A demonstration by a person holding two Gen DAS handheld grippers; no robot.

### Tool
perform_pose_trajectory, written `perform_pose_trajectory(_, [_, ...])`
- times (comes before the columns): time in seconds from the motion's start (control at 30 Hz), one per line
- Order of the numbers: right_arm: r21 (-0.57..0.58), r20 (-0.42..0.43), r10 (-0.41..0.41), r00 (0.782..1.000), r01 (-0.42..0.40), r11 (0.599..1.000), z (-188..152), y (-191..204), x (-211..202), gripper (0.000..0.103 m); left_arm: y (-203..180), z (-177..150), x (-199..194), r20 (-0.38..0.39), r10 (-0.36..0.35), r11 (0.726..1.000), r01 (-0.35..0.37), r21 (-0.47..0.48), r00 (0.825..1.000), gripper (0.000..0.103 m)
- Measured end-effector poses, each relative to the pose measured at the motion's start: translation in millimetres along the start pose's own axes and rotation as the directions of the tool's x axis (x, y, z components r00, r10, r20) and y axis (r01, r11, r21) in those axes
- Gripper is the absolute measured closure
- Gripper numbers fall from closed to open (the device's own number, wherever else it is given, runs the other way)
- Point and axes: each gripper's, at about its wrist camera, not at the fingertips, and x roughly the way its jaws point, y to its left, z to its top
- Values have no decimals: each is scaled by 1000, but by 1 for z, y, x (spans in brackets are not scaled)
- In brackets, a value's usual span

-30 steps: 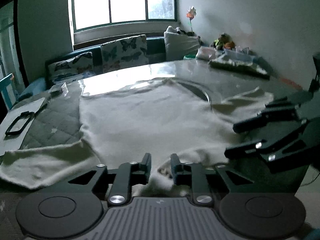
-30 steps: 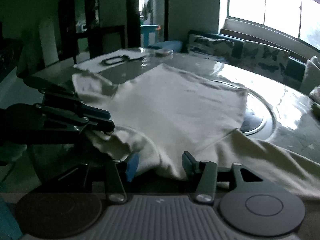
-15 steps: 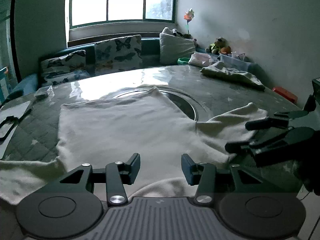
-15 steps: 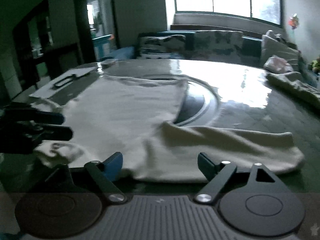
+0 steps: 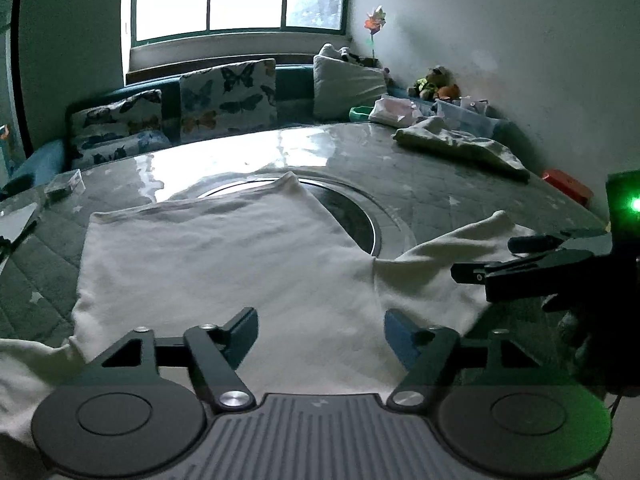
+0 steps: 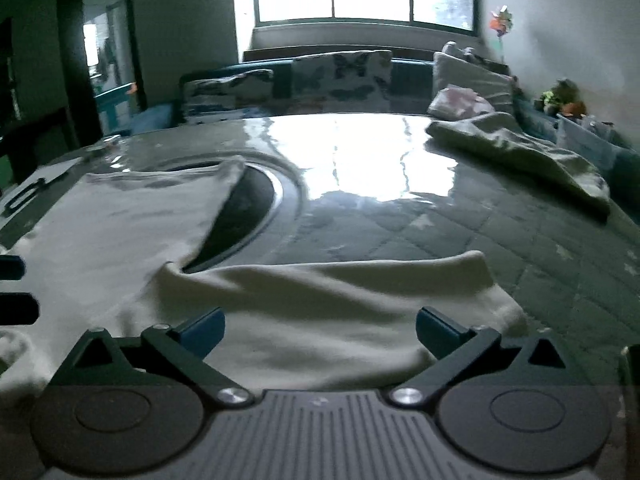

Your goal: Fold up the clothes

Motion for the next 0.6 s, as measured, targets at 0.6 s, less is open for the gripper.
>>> perform_pose_trajectory(0.6, [-11, 0, -35, 999, 35, 999, -4, -3, 9, 0, 2, 3, 7, -40, 39, 992, -43, -116, 998, 7])
